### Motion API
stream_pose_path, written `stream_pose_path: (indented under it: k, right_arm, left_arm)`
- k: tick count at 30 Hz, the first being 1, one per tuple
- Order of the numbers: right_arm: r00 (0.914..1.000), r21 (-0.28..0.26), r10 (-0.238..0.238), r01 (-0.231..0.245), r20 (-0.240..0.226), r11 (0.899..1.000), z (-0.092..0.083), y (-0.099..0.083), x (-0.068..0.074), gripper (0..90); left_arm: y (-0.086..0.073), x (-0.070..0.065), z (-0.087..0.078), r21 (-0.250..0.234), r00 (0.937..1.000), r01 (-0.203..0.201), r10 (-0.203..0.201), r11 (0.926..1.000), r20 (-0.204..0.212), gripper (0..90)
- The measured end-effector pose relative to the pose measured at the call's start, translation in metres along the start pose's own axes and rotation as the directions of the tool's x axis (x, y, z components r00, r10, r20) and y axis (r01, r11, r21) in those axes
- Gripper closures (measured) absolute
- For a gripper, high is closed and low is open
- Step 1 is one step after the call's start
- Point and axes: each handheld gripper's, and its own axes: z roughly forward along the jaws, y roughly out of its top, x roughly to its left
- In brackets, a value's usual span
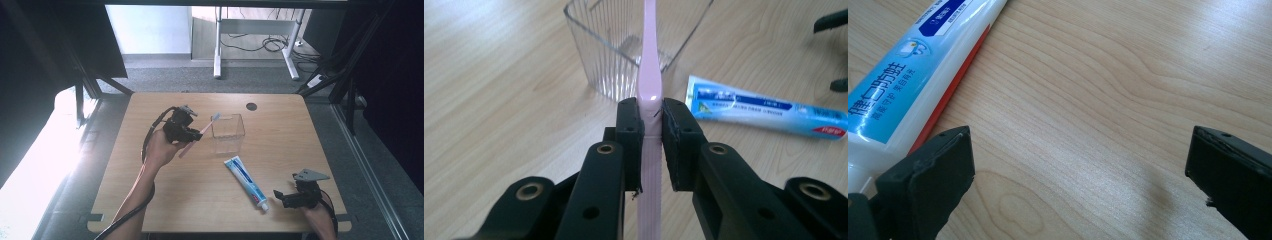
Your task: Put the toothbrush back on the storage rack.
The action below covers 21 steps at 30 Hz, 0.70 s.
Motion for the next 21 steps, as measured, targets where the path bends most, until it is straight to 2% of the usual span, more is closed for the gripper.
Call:
stream_pose_path:
  k: [4, 21]
  right_arm:
    - [1.0, 0.0, 0.0, 0.0, 0.002, 1.0, 0.0, 0.0, 0.0, 0.0]
    - [1.0, -0.002, -0.002, 0.002, 0.001, 1.0, -0.001, 0.0, 0.0, 0.0]
  left_arm:
    - [0.005, 0.0, 0.002, -0.027, 0.9999, 0.004, -0.003, 0.9996, 0.013, 78.9]
    - [0.033, -0.003, 0.012, -0.111, 1.0, 0.001, -0.001, 0.9938, -0.001, 78.9]
